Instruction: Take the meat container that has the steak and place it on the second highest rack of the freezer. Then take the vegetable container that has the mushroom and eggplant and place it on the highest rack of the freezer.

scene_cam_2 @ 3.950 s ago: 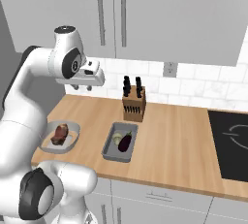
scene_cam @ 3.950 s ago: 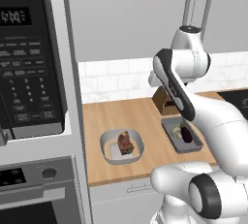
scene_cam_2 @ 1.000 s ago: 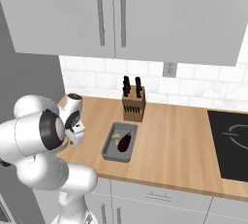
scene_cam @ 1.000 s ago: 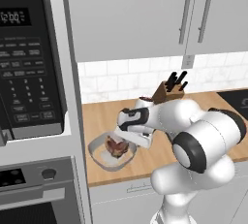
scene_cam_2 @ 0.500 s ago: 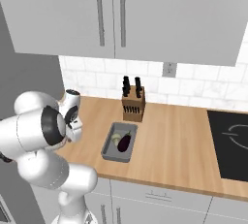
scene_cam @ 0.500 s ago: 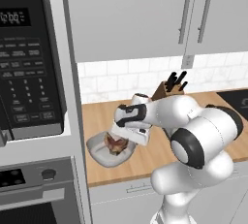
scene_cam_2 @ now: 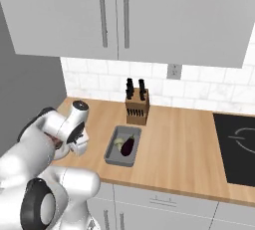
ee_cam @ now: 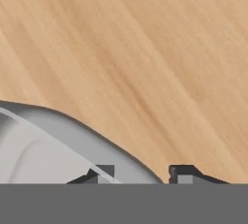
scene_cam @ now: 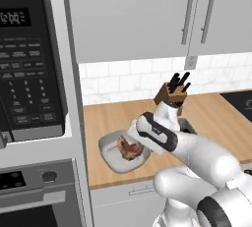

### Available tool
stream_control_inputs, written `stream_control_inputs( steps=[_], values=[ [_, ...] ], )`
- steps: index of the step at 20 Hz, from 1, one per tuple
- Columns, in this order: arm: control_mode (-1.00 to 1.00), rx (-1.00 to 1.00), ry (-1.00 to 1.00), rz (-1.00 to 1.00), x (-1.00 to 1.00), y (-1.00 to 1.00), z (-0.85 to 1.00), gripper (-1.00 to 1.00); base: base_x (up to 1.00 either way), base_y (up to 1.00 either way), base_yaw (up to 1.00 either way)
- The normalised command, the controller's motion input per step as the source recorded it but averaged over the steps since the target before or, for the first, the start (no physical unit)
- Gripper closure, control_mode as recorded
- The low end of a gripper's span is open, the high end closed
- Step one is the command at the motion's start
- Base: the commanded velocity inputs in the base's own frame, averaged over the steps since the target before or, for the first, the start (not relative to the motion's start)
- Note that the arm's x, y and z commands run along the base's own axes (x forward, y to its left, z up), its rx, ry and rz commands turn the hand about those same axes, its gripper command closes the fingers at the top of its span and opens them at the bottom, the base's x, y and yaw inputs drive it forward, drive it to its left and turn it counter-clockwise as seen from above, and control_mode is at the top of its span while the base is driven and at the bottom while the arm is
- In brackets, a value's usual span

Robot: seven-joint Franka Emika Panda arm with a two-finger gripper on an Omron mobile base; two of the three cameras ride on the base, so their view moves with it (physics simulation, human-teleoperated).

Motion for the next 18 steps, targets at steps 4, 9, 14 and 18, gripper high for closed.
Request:
stream_control_inputs(
  steps=[4, 9, 14, 18],
  values=[
    [-1.00, 0.15, -0.02, -0.40, -0.65, -0.47, 0.35, 1.00, 0.00, 0.00, 0.00],
    [-1.00, 0.09, 0.01, -0.44, -0.70, -0.40, 0.78, 1.00, 0.00, 0.00, 0.00],
    [-1.00, 0.00, 0.10, -0.38, -0.64, -0.36, 0.98, 1.00, 0.00, 0.00, 0.00],
    [-1.00, 0.00, 0.27, -0.33, -0.51, -0.46, 1.00, 1.00, 0.00, 0.00, 0.00]
  ],
)
